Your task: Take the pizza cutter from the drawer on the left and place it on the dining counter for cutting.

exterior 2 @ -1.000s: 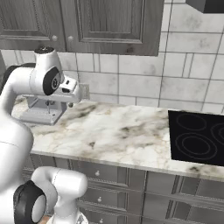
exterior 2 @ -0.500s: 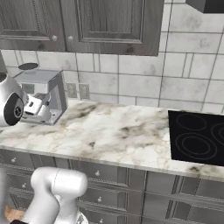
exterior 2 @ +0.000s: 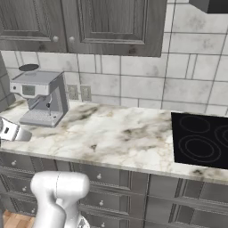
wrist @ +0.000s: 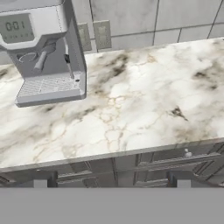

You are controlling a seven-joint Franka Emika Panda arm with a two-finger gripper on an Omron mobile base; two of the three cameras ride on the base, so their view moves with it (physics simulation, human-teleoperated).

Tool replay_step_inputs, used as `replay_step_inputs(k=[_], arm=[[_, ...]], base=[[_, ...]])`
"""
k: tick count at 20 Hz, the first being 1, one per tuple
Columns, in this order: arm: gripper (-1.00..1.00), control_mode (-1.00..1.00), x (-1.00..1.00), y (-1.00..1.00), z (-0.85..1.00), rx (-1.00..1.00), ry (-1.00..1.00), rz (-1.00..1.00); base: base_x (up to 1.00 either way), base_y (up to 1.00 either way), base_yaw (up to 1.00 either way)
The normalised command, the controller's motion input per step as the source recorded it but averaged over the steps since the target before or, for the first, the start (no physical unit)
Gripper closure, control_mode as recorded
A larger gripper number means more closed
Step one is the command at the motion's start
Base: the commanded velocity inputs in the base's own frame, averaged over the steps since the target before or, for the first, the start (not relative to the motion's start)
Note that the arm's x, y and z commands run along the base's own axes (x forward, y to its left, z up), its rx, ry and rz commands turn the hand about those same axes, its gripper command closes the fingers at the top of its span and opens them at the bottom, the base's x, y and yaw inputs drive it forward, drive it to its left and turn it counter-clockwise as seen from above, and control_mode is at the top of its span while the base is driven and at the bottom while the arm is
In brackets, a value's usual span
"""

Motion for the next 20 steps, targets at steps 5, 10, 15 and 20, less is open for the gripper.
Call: replay_step_inputs(k=[5, 10, 15, 20], arm=[[-1.00, -1.00, -0.04, 0.32, -0.09, 0.00, -0.09, 0.00], [-1.00, -1.00, -0.08, 0.22, -0.14, 0.00, -0.07, 0.00], [-1.00, -1.00, -0.37, 0.34, -0.26, 0.00, 0.00, 0.00], [-1.00, -1.00, -0.38, 0.30, -0.09, 0.00, 0.00, 0.00]], base=[[0.00, 0.00, 0.00], [0.00, 0.00, 0.00], [0.00, 0.00, 0.00], [0.00, 0.00, 0.00]])
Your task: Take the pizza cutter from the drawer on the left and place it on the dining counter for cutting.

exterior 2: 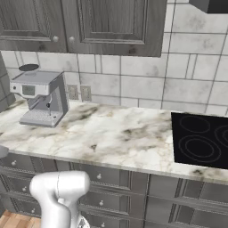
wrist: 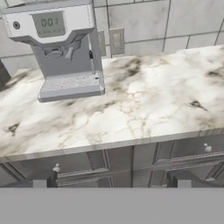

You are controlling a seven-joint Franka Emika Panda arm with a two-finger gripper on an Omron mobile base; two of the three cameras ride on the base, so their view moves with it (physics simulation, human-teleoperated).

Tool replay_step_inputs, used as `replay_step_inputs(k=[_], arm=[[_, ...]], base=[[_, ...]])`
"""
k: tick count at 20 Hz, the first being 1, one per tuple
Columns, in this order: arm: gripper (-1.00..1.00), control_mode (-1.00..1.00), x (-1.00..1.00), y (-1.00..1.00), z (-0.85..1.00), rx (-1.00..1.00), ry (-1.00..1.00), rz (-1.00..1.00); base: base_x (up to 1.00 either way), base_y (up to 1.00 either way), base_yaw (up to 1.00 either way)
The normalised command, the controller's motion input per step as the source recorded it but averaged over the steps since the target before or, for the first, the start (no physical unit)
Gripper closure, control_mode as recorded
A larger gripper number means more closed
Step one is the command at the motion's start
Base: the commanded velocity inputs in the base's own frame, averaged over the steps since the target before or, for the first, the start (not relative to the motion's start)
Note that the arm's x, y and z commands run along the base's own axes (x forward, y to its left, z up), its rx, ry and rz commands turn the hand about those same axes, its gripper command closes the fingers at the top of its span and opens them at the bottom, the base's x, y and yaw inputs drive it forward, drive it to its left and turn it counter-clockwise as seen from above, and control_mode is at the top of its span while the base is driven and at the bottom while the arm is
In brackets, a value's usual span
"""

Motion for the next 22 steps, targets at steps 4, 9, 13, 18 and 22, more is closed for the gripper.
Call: replay_step_inputs(k=[4, 9, 13, 18, 22], arm=[[-1.00, -1.00, -0.40, 0.24, -0.02, 0.00, 0.00, 0.01], [-1.00, -1.00, -0.26, 0.14, -0.12, 0.00, -0.01, 0.03], [-1.00, -1.00, -0.10, 0.10, -0.18, 0.00, -0.06, 0.01], [-1.00, -1.00, -0.07, 0.05, -0.22, 0.00, -0.08, 0.01], [-1.00, -1.00, -0.06, 0.04, -0.30, 0.00, -0.10, 0.00]], base=[[0.00, 0.00, 0.00], [0.00, 0.00, 0.00], [0.00, 0.00, 0.00], [0.00, 0.00, 0.00], [0.00, 0.00, 0.00]])
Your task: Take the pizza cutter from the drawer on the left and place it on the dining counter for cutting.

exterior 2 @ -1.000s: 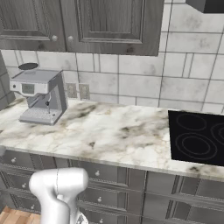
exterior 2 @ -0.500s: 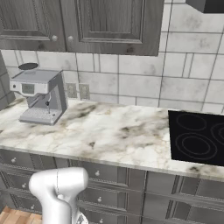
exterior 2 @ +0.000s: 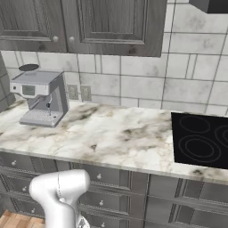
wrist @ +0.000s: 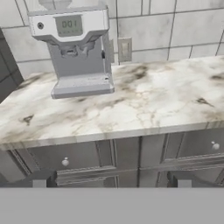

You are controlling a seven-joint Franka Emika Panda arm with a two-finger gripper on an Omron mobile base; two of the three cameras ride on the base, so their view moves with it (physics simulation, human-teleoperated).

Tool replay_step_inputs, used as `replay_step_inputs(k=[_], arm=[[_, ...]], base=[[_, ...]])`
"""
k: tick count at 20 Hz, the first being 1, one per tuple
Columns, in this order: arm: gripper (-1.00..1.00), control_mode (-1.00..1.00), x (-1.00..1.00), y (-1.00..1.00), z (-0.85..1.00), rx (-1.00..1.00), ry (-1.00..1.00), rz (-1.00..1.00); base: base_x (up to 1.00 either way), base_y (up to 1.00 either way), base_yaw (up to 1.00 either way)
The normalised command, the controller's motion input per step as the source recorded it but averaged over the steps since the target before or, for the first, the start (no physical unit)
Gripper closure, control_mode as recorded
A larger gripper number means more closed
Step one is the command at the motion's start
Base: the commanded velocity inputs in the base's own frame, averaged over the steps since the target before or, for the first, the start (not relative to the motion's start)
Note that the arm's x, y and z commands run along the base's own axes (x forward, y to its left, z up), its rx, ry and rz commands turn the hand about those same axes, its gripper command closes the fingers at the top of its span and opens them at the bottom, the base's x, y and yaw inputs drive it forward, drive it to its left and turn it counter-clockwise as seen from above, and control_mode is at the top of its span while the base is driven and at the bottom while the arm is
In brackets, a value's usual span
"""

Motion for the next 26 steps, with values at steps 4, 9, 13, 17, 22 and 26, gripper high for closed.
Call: replay_step_inputs(k=[4, 9, 13, 17, 22, 26], arm=[[-1.00, -1.00, 0.00, 0.03, -0.37, 0.00, -0.15, 0.02], [-1.00, -1.00, 0.00, 0.01, -0.39, 0.00, -0.18, 0.01], [-1.00, -1.00, 0.00, 0.05, -0.31, 0.00, -0.17, 0.00], [-1.00, -1.00, 0.00, 0.17, -0.14, 0.00, -0.11, 0.00], [-1.00, -1.00, 0.05, 0.33, -0.08, 0.00, -0.08, 0.00], [-1.00, -1.00, 0.11, 0.24, -0.04, 0.00, -0.05, 0.00]], base=[[0.00, 0.00, 0.00], [0.00, 0.00, 0.00], [0.00, 0.00, 0.00], [0.00, 0.00, 0.00], [0.00, 0.00, 0.00], [0.00, 0.00, 0.00]])
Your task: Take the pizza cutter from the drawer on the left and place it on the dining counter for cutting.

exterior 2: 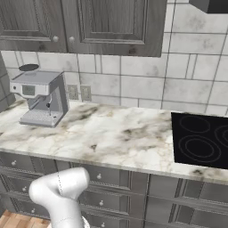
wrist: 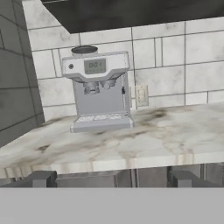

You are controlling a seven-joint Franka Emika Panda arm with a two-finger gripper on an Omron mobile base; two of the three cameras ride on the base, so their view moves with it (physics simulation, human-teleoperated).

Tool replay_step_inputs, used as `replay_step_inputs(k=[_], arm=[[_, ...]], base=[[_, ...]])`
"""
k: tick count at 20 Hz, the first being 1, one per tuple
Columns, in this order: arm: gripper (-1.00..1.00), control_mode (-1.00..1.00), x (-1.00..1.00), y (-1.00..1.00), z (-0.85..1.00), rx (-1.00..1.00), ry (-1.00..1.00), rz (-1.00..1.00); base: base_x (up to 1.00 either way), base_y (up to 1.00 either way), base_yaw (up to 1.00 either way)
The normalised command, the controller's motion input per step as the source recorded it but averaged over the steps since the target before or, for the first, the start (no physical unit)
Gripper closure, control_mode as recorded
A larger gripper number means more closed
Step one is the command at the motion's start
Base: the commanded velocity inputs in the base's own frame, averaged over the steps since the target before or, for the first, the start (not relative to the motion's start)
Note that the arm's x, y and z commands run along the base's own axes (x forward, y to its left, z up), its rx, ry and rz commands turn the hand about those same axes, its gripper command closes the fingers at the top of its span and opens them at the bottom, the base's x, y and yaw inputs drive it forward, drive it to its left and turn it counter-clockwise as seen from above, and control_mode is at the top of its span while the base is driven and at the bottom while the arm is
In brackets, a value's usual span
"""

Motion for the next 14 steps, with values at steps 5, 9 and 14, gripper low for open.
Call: replay_step_inputs(k=[5, 9, 14], arm=[[-1.00, -1.00, 0.01, 0.00, -0.06, 0.00, -0.01, 0.01], [-1.00, -1.00, 0.03, 0.00, -0.20, 0.00, -0.03, 0.00], [-1.00, -1.00, 0.11, 0.00, -0.19, 0.00, -0.02, 0.02]], base=[[0.00, 0.00, 0.00], [0.00, 0.00, 0.00], [0.00, 0.00, 0.00]])
